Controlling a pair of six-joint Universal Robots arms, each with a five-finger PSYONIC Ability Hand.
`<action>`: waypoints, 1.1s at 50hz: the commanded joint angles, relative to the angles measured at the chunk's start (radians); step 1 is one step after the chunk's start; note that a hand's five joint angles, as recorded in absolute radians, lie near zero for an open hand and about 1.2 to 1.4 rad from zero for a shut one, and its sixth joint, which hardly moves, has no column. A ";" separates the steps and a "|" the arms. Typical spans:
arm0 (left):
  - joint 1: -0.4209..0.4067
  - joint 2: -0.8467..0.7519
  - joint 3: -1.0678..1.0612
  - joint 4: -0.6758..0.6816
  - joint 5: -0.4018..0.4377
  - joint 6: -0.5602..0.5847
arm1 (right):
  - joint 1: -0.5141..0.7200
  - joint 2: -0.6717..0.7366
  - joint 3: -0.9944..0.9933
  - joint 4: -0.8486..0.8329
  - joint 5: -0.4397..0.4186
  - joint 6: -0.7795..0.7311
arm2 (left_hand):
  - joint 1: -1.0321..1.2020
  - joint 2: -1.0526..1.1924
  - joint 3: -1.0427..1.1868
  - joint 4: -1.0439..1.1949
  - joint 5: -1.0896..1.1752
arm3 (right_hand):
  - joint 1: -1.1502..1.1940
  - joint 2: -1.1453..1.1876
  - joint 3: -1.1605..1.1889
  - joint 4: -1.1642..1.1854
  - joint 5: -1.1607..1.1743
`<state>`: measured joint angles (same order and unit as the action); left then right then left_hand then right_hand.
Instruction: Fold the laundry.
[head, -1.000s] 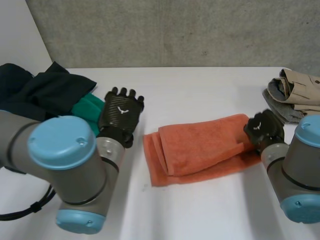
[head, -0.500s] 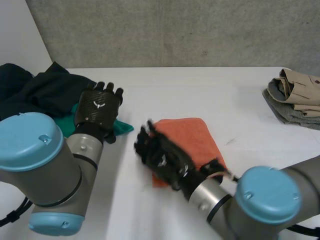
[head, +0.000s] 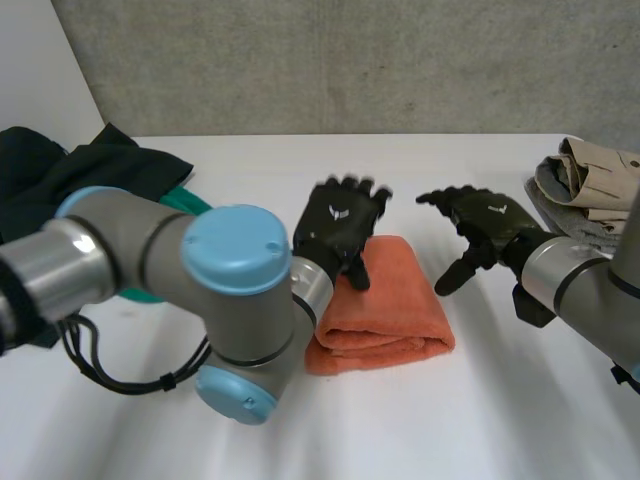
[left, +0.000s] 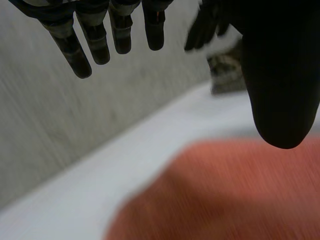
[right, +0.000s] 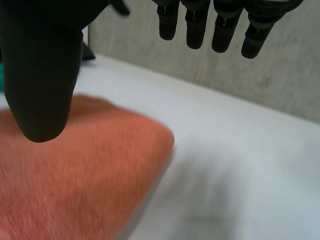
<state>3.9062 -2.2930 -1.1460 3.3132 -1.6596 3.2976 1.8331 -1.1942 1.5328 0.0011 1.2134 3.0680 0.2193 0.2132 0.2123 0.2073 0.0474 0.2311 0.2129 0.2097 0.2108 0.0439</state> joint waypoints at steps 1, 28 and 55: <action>0.005 -0.103 0.069 -0.208 -0.136 0.007 | 0.012 0.160 -0.097 0.059 -0.037 -0.098 | 0.006 0.012 0.013 0.018 0.003 | -0.057 -0.038 -0.035 -0.036 -0.044; -0.050 0.168 -0.078 -0.230 -0.255 0.034 | 0.141 0.049 0.013 -0.070 0.107 -0.413 | -0.044 -0.038 -0.037 -0.032 -0.047 | -0.026 -0.008 -0.004 -0.005 -0.013; 0.042 0.325 -0.264 -0.123 0.055 0.020 | 0.259 0.127 0.357 -0.573 0.075 -0.442 | -0.026 -0.020 -0.019 -0.014 -0.029 | 0.071 0.089 0.092 0.091 0.084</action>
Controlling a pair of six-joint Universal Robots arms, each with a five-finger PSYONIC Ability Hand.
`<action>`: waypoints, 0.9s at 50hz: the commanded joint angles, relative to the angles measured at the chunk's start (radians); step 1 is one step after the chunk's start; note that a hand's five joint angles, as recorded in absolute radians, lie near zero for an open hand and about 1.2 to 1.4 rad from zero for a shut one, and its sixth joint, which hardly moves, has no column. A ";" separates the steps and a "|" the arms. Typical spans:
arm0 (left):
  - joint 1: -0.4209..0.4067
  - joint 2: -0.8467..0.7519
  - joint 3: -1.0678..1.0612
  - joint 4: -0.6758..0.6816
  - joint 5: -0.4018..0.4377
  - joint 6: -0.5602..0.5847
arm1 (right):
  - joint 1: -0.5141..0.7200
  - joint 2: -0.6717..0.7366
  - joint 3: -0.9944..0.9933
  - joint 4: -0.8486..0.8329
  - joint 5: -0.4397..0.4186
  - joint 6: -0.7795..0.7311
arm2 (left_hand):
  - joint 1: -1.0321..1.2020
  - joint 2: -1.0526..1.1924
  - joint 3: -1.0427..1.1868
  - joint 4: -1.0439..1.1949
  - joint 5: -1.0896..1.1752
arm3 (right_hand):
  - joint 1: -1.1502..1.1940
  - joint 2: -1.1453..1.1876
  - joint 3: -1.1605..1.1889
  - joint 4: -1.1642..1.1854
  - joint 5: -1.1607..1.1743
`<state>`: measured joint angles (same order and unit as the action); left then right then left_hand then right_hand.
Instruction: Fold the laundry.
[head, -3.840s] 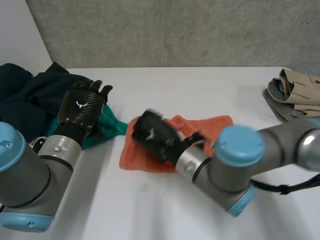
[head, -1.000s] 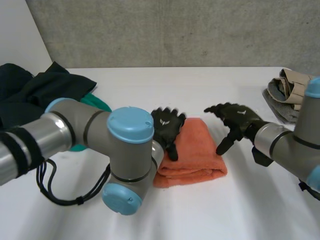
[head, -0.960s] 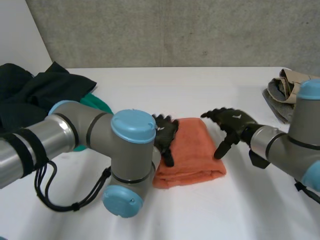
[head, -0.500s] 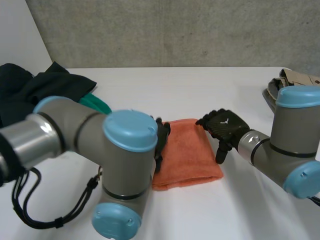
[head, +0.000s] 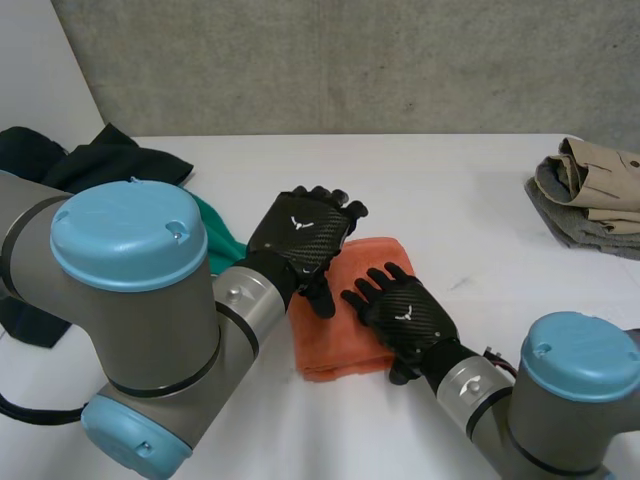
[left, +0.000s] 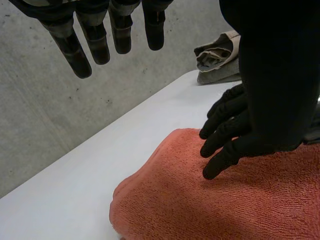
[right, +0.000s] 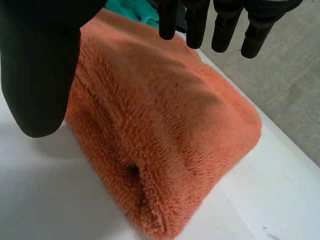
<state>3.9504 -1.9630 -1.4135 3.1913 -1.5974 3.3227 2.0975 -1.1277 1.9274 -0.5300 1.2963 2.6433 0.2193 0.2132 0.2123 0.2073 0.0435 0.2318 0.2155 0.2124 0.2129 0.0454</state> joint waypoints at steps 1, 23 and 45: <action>0.000 -0.005 0.004 -0.001 -0.007 -0.005 | -0.005 0.065 -0.044 -0.045 -0.008 -0.019 | -0.026 -0.020 -0.019 -0.014 -0.025 | 0.094 0.110 0.113 0.113 0.106; 0.000 0.000 -0.004 0.001 -0.006 -0.005 | -0.005 0.167 -0.191 -0.071 -0.011 -0.057 | -0.026 -0.020 -0.019 -0.014 -0.025 | 0.258 0.275 0.278 0.277 0.270; 0.003 0.035 -0.001 0.022 -0.003 -0.005 | -0.085 0.151 -0.462 -0.082 0.000 -0.032 | -0.026 -0.020 -0.019 -0.014 -0.025 | 1.164 1.181 1.184 1.183 1.176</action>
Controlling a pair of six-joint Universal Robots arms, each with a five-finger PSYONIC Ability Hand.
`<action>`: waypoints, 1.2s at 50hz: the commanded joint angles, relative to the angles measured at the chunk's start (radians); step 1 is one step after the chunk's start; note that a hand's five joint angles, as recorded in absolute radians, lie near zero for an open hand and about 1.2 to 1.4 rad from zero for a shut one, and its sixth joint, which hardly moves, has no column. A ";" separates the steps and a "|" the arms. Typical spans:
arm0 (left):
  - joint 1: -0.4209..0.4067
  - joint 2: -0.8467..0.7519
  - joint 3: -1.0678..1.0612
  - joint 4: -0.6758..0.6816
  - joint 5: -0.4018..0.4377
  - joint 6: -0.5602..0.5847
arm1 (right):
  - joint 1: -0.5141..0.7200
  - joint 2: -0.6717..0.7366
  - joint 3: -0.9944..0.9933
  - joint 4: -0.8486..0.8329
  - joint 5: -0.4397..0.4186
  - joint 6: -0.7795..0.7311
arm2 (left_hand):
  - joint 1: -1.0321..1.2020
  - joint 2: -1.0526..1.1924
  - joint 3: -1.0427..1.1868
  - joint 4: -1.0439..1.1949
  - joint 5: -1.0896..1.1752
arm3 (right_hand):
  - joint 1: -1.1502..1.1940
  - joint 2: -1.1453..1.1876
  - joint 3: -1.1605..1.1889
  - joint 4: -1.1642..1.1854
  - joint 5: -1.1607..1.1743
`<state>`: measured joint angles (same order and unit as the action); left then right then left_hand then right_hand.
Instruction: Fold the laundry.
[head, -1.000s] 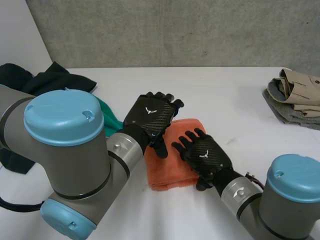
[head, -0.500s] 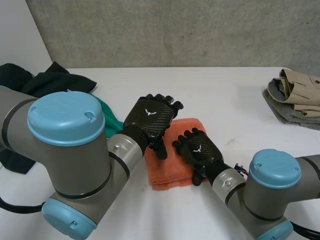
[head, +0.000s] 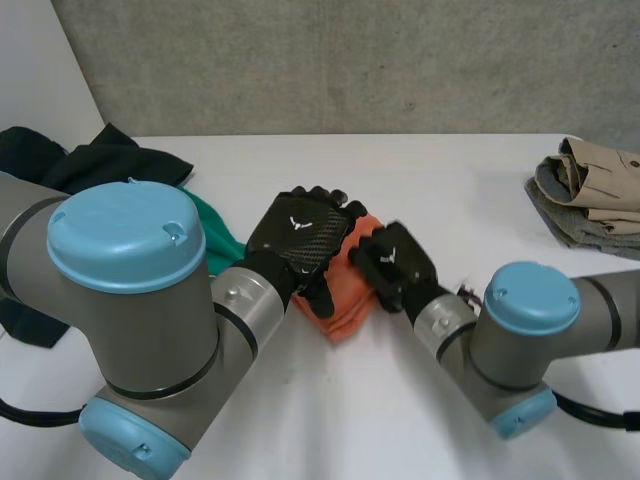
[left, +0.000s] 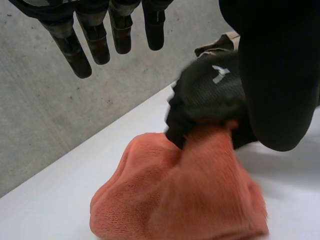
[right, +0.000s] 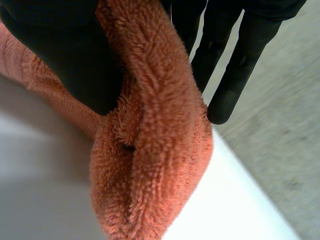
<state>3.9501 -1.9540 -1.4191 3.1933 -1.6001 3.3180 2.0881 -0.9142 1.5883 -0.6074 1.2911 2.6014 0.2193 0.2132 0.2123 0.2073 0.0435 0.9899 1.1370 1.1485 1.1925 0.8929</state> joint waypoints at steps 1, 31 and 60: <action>0.004 0.029 0.006 0.026 0.000 0.000 | -0.092 -0.071 -0.142 -0.005 0.004 0.014 | -0.026 -0.020 -0.019 -0.014 -0.025 | 0.406 0.259 0.248 0.204 0.329; -0.019 0.044 0.028 0.079 0.025 0.005 | -0.789 0.357 -0.705 -0.253 -0.226 0.448 | -0.020 -0.014 -0.013 -0.009 -0.019 | 0.406 0.259 0.248 0.204 0.329; -0.032 0.030 0.012 0.077 0.025 0.000 | -0.941 0.423 -0.594 -0.230 -0.486 0.442 | -0.020 -0.014 -0.013 -0.009 -0.019 | -0.551 -0.698 -0.710 -0.754 -0.629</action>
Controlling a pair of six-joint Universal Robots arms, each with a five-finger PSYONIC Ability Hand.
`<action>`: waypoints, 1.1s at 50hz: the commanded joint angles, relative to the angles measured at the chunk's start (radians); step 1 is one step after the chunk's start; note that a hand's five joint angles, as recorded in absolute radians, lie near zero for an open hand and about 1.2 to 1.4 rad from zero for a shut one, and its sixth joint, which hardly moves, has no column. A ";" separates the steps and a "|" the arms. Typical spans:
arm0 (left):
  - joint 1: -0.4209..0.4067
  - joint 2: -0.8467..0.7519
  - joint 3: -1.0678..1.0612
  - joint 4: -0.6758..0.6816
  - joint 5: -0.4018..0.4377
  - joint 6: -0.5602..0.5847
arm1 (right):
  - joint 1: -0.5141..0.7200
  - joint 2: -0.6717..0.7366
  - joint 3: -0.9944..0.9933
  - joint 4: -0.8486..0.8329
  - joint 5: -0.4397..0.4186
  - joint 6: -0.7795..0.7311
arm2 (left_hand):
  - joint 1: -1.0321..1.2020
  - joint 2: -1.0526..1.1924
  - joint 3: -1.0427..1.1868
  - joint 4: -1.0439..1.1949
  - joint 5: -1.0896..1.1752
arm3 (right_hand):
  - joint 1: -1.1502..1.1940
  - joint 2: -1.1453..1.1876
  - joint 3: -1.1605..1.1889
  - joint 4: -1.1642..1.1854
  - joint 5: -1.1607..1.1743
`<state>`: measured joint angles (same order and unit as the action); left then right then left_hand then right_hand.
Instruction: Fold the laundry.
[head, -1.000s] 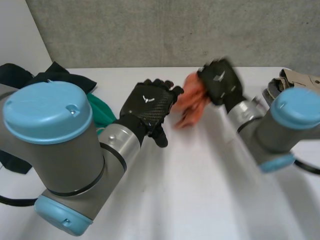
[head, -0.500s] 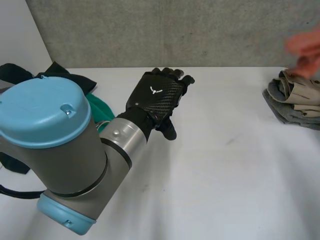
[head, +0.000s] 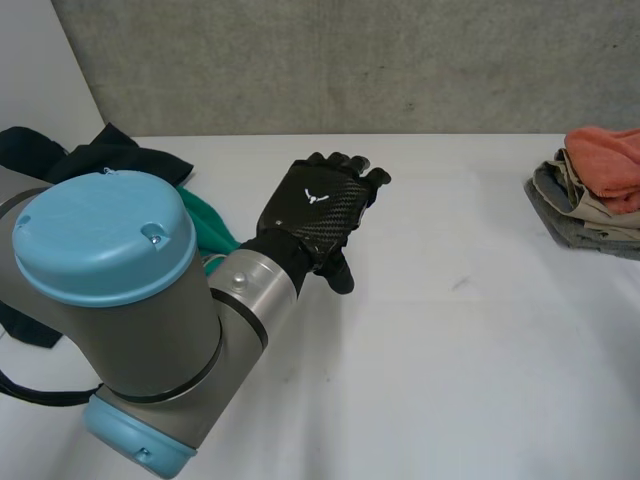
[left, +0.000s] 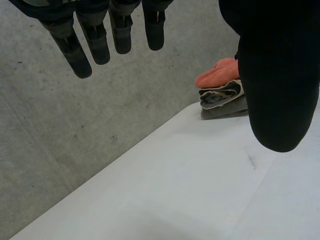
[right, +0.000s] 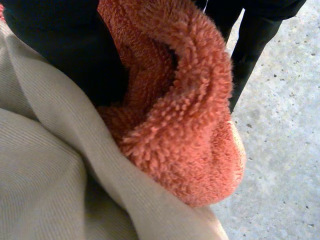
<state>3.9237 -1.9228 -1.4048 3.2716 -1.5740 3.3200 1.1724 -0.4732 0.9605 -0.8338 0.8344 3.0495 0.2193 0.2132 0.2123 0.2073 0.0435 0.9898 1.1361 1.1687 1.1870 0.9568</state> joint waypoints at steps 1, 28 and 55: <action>-0.006 0.001 -0.002 -0.001 -0.001 0.000 | -0.026 -0.042 0.056 0.002 -0.018 -0.006 | -0.020 -0.014 -0.013 -0.009 -0.019 | -0.815 -0.962 -0.994 -1.012 -0.957; 0.017 0.200 -0.075 0.037 0.201 -0.034 | -0.044 -0.755 0.341 0.501 0.572 -0.416 | -0.044 -0.038 -0.037 -0.032 -0.043 | -0.815 -0.962 -0.994 -1.012 -0.957; 0.795 -0.284 0.179 0.128 0.166 0.344 | 0.435 -0.957 0.977 0.501 0.183 -0.438 | -0.035 -0.029 -0.028 -0.023 -0.034 | -0.815 -0.962 -0.994 -1.012 -0.957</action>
<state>4.6388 -2.0015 -1.3395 3.3834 -1.3845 3.4789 1.5930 -1.5618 1.9536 -0.5430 0.9912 2.7917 0.2193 0.2116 0.2123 0.2073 0.0435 0.4131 0.2166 0.2126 0.2124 0.0443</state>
